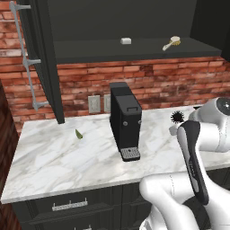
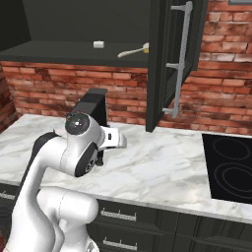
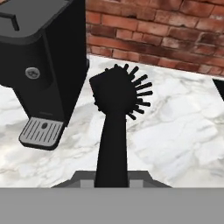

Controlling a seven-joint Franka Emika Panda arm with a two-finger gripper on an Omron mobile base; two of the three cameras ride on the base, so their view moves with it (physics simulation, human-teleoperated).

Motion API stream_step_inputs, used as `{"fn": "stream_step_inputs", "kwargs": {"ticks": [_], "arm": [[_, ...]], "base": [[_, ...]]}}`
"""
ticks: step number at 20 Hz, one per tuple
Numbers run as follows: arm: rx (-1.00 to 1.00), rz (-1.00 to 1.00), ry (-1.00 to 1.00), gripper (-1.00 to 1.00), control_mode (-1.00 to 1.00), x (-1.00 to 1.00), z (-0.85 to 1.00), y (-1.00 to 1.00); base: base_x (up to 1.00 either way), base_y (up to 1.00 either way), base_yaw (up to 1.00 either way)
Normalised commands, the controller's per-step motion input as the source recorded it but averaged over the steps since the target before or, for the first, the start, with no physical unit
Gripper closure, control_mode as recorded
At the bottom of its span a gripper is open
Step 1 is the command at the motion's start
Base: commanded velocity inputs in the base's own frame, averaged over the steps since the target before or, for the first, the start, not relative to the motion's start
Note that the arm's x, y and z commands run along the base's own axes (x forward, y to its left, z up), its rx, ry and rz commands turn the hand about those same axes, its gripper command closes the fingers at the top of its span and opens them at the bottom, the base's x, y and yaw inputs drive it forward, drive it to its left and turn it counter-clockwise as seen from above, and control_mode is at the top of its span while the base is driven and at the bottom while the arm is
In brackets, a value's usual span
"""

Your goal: Pick the dish brush and dish brush from the cabinet and place them on the counter.

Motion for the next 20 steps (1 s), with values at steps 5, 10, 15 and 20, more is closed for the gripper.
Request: {"fn": "stream_step_inputs", "kwargs": {"ticks": [5,10,15,20], "arm": [[0.0,0.0,0.0,1.0,-1.0,0.33,-0.24,-0.11],[0.0,0.0,0.0,1.0,-1.0,0.31,-0.35,-0.1],[0.0,0.02,0.0,1.0,-1.0,0.37,-0.43,-0.01],[0.0,0.02,0.0,1.0,-1.0,0.44,-0.4,-0.06]], "base": [[0.0,0.0,0.0],[0.0,0.0,0.0],[0.0,0.0,0.0],[0.0,0.0,0.0]]}}
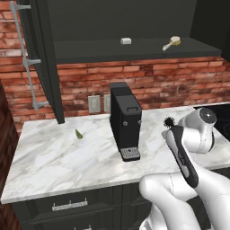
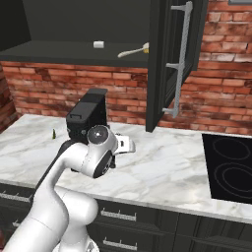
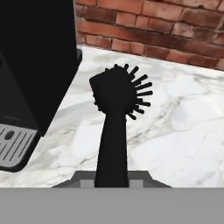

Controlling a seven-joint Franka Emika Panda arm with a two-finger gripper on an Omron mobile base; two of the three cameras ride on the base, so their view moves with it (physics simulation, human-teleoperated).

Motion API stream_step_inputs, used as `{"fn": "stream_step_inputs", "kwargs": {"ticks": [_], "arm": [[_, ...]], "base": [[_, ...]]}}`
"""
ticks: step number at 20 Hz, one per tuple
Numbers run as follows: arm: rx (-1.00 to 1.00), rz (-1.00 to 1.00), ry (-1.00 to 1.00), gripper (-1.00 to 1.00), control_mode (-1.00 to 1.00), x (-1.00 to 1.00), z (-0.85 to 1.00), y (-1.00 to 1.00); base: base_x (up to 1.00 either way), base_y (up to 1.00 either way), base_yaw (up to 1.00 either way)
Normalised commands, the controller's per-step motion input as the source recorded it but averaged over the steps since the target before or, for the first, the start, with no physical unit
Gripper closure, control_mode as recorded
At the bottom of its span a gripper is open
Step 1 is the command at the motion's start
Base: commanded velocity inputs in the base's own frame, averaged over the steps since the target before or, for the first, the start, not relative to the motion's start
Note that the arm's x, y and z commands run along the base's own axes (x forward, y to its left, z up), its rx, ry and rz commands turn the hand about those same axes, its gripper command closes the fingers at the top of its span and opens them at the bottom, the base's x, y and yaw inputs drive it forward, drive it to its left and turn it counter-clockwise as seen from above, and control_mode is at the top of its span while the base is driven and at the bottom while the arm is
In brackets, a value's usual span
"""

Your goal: Pick the dish brush and dish brush from the cabinet and place them on the counter.

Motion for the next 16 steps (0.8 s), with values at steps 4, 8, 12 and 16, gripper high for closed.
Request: {"fn": "stream_step_inputs", "kwargs": {"ticks": [4,8,12,16], "arm": [[0.0,0.03,0.0,1.0,-1.0,0.4,-0.31,-0.12],[0.0,0.02,0.03,1.0,-1.0,0.45,-0.26,-0.03],[0.0,0.0,0.13,1.0,-1.0,0.54,-0.25,0.0],[0.0,0.0,0.16,1.0,-1.0,0.56,-0.25,0.0]], "base": [[0.0,0.0,0.0],[0.0,0.0,0.0],[0.0,0.0,0.0],[0.0,0.0,0.0]]}}
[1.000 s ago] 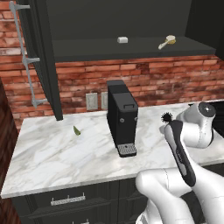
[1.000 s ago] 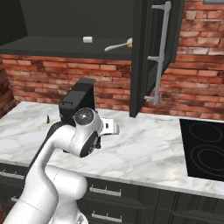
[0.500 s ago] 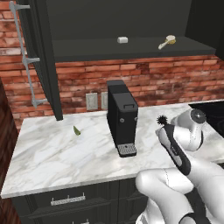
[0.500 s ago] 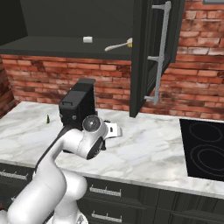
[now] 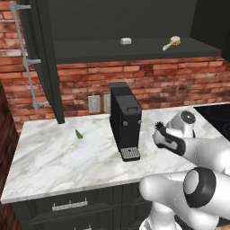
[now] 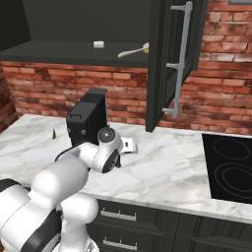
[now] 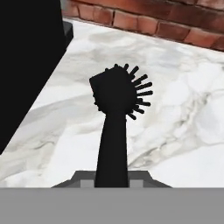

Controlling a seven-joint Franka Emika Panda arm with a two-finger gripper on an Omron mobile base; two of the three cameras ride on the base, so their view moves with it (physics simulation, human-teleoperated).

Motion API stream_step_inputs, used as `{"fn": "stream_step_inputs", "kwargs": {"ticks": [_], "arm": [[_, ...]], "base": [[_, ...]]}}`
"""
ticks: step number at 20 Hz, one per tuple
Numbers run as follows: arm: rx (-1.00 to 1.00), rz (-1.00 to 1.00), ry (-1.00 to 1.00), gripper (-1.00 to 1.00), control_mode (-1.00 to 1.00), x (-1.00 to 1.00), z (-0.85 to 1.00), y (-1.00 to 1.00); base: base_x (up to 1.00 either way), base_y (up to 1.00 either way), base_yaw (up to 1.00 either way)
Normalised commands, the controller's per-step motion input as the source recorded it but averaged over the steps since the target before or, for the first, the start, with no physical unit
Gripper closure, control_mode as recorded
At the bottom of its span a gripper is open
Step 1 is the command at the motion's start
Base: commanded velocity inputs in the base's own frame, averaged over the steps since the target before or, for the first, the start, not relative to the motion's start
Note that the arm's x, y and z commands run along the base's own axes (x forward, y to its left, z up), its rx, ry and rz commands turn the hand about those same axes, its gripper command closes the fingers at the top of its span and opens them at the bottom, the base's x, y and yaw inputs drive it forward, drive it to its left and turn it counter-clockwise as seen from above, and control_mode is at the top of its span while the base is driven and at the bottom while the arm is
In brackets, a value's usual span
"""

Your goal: Pick the dish brush and dish brush from the cabinet and place them on the counter.

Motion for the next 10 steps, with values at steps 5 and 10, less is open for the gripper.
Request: {"fn": "stream_step_inputs", "kwargs": {"ticks": [5,10], "arm": [[0.0,0.01,0.1,1.0,-1.0,0.52,-0.36,-0.05],[0.0,0.02,0.04,1.0,-1.0,0.44,-0.58,-0.12]], "base": [[0.0,0.0,0.0],[0.0,0.0,0.0]]}}
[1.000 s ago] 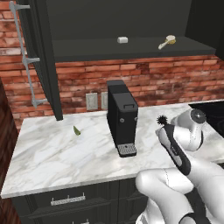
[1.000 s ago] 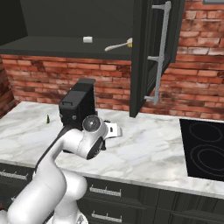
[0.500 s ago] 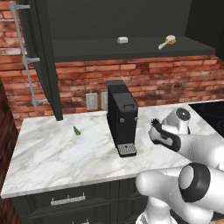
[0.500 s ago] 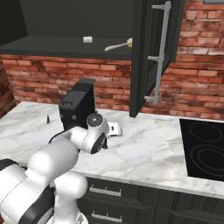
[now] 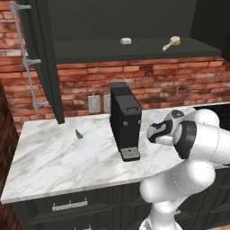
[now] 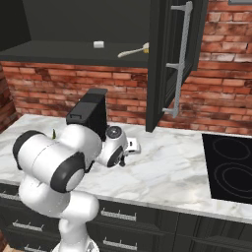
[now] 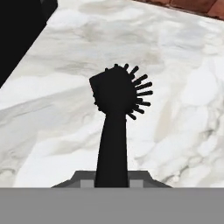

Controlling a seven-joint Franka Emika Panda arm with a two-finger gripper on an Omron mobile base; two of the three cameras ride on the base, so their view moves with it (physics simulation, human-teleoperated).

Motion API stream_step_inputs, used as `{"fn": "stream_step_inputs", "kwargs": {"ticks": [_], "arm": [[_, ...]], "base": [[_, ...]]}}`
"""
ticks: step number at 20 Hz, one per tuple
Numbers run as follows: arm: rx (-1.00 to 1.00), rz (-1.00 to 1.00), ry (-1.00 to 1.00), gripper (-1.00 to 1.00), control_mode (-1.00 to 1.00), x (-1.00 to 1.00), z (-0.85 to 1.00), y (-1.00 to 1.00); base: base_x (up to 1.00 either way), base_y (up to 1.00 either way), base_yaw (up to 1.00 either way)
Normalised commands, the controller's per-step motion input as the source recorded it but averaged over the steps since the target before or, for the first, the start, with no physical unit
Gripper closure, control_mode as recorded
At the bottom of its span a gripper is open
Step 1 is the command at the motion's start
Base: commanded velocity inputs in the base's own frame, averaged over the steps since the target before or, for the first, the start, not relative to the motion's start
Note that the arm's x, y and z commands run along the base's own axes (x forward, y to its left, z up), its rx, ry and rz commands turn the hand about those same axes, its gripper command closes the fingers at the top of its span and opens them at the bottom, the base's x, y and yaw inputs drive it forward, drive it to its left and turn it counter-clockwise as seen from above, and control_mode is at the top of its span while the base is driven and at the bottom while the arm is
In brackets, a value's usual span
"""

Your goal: Pick the dish brush and dish brush from the cabinet and place them on the counter.

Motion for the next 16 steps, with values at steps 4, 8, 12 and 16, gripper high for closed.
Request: {"fn": "stream_step_inputs", "kwargs": {"ticks": [4,8,12,16], "arm": [[0.0,0.03,0.0,1.0,-1.0,0.42,-0.73,-0.12],[0.0,0.04,0.0,-1.0,-1.0,0.47,-0.67,-0.1],[0.02,0.04,0.0,-1.0,-1.0,0.26,-0.13,-0.18],[0.02,0.06,-0.15,-1.0,-1.0,0.02,0.11,-0.31]], "base": [[0.0,0.0,0.0],[0.0,0.0,0.0],[0.0,0.0,0.0],[0.0,0.0,0.0]]}}
